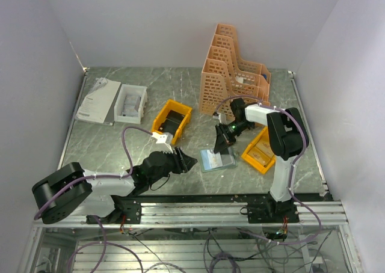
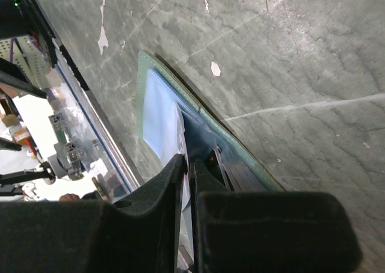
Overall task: Put the credit cards into the card holder
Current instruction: Insert the credit card into the card holder, then turn over the card slot in the card holder.
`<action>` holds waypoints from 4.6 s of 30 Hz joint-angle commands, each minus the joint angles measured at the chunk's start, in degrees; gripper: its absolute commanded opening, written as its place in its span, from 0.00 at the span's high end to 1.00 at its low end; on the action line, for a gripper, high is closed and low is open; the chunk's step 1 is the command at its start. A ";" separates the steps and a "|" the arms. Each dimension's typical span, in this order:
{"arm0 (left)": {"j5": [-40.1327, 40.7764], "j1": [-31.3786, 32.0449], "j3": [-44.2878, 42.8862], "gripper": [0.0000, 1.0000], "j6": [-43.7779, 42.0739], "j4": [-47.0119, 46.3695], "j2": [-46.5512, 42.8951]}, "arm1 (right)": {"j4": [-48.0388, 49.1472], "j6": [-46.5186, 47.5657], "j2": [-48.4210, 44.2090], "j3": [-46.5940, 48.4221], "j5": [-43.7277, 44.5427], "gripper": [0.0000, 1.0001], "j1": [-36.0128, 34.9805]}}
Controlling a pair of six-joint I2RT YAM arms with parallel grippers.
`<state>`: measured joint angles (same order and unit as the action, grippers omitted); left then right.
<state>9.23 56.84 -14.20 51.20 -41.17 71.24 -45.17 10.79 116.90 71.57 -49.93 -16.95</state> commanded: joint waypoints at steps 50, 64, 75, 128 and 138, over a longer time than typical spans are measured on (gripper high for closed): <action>35.13 16.31 -65.07 0.77 20.36 60.14 46.32 | 0.69 0.72 2.19 0.07 -1.66 0.84 -0.98; 36.44 15.54 -68.13 0.67 25.26 67.75 48.73 | 0.65 0.73 2.19 -0.10 -1.75 0.79 -0.98; 38.51 15.25 -68.59 0.59 27.76 70.58 48.54 | 0.40 1.03 1.94 0.04 -2.31 0.71 -1.03; -2.02 -0.12 -6.23 0.55 5.83 1.34 4.78 | 10.20 58.27 -31.25 -18.87 2.44 1.00 -10.50; -4.18 -1.71 -9.91 0.75 6.01 2.02 13.54 | 16.65 52.74 -27.94 -22.09 11.94 1.00 -13.76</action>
<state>7.14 55.77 -21.02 57.49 -37.45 82.85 -30.20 64.88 87.15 49.71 -42.02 -30.50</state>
